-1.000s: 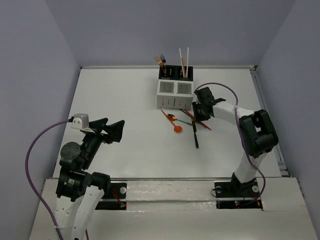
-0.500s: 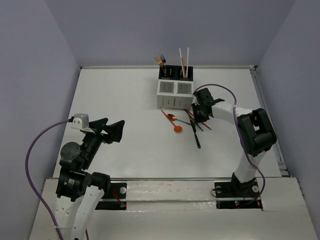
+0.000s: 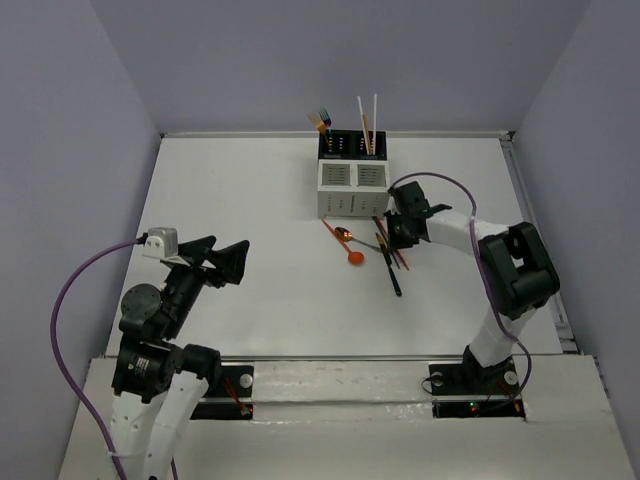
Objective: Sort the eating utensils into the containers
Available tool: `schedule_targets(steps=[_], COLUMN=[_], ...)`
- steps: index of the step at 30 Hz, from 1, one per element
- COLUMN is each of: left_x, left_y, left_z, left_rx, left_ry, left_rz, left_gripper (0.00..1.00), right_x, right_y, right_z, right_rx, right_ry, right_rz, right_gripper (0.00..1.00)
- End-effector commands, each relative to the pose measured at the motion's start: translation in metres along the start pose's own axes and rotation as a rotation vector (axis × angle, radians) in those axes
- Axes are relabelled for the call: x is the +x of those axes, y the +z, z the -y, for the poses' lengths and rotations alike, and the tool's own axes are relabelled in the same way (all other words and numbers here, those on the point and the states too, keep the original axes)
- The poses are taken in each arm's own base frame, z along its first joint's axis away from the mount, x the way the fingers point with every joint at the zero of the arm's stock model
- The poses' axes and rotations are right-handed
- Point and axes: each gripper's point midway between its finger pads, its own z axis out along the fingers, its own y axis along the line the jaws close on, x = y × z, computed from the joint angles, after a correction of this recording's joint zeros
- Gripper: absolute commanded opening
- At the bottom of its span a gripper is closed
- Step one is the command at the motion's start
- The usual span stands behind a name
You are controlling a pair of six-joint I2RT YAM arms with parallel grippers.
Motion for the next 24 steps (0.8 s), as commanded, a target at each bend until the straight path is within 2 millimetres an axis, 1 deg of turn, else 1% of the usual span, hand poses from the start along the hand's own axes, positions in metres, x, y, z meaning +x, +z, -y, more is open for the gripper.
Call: schedule_targets(steps=[1, 2, 4, 5, 8, 9, 10, 15, 17, 18, 19, 20, 21, 22, 24], left_x=[-0.009, -0.009, -0.008, -0.008, -0.008, -0.008, -0.008, -0.008, -0.008, -0.008, -0.008, -0.006, -0.006, -0.004, -0.003], left_y=[0.003, 0.003, 0.003, 0.003, 0.003, 0.003, 0.003, 0.003, 0.003, 0.004, 0.004, 0.005, 0.005, 0.006, 0.007], left_z=[0.007, 0.007, 0.007, 0.007, 0.007, 0.007, 0.007, 0.007, 0.007, 0.008, 0.008, 0.008, 0.010, 0.009, 0.008], left_rx=[0.038, 0.038, 0.039, 0.040, 0.041, 0.039, 0.039, 0.041, 0.039, 0.043, 0.045, 0.046, 0.055, 0.054, 0.051], left_ry=[0.020, 0.020, 0.020, 0.020, 0.019, 0.020, 0.020, 0.019, 0.018, 0.015, 0.017, 0.015, 0.014, 0.014, 0.013], left_rz=[0.037, 0.038, 0.035, 0.034, 0.035, 0.035, 0.035, 0.035, 0.033, 0.033, 0.030, 0.025, 0.022, 0.016, 0.010], left_gripper=[0.99, 0.99, 0.99, 0.99, 0.99, 0.99, 0.99, 0.99, 0.99, 0.99, 0.99, 0.99, 0.99, 0.99, 0.99], right_x=[0.013, 0.017, 0.019, 0.018, 0.013, 0.009, 0.010, 0.002, -0.001, -0.009, -0.014, -0.021, -0.035, -0.044, -0.075], right_y=[-0.021, -0.028, -0.037, -0.048, -0.063, -0.073, -0.076, -0.096, -0.108, -0.115, -0.121, -0.130, -0.139, -0.145, -0.164], right_z=[-0.022, -0.027, -0.032, -0.038, -0.044, -0.050, -0.051, -0.064, -0.074, -0.082, -0.085, -0.090, -0.095, -0.094, -0.098], right_rx=[-0.106, -0.130, -0.150, -0.173, -0.216, -0.239, -0.251, -0.336, -0.406, -0.447, -0.465, -0.487, -0.510, -0.507, -0.521], right_ry=[0.033, 0.029, 0.024, 0.019, 0.021, 0.014, 0.016, 0.009, 0.007, 0.013, 0.016, 0.011, 0.018, 0.022, 0.025], right_rz=[0.030, 0.041, 0.053, 0.077, 0.112, 0.138, 0.140, 0.197, 0.235, 0.276, 0.303, 0.343, 0.403, 0.445, 0.581], right_gripper=[0.07, 0.07, 0.07, 0.07, 0.07, 0.07, 0.07, 0.07, 0.07, 0.07, 0.07, 0.07, 0.07, 0.07, 0.07])
